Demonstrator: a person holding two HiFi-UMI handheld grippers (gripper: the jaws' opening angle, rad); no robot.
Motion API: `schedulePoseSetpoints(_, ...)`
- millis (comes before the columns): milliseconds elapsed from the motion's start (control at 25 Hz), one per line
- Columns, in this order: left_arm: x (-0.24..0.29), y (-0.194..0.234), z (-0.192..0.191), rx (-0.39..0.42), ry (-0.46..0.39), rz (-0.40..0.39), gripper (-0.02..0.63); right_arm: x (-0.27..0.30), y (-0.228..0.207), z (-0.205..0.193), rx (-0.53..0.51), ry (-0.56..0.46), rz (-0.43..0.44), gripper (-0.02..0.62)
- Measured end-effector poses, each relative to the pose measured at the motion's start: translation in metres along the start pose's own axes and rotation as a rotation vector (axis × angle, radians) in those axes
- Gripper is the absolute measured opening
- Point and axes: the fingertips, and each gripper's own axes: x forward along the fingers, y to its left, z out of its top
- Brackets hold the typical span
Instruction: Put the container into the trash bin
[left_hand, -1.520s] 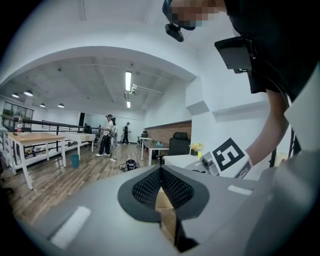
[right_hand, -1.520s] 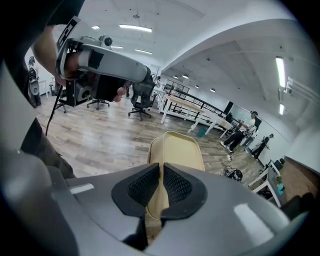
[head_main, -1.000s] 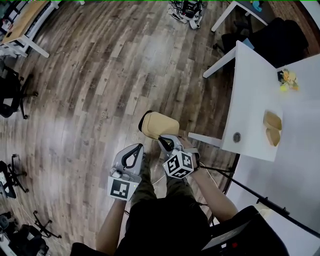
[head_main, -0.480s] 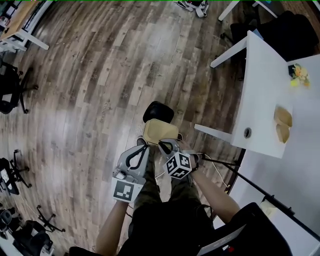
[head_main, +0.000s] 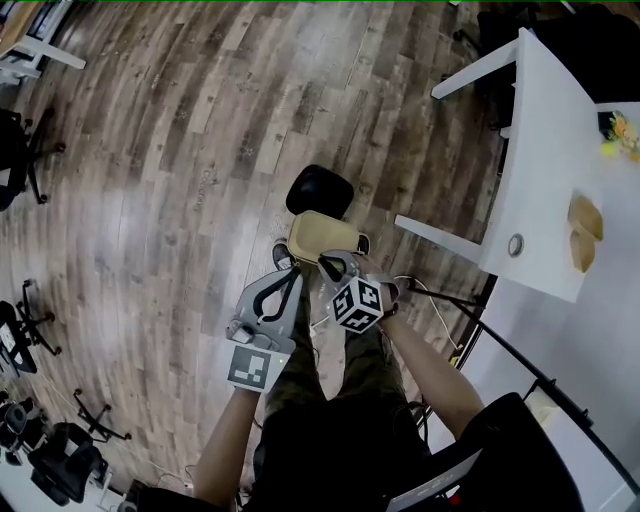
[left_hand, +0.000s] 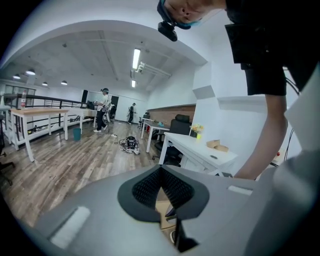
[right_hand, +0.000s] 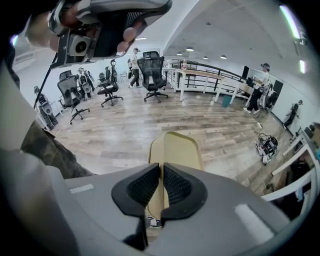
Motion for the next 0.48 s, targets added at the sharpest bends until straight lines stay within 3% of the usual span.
schedulePoseSetpoints(200, 0.005, 0.009, -0.032, -0.052, 0.032, 0.048, -0.002, 0.03, 0.005, -0.02, 0.008, 0.019, 0.02, 0.04)
schedulePoseSetpoints(320, 0.011, 0.009, -0.047, -0.027, 0.046, 0.04, -0.002, 0.043, 0.003, -0.031, 0.026, 0.028, 0.018, 0.04)
schedulePoseSetpoints(480, 0.014, 0.011, -0.068, -0.077, 0.067, 0.047, -0.002, 0.06, 0.002, -0.043, 0.047, 0.043, 0.008, 0.04)
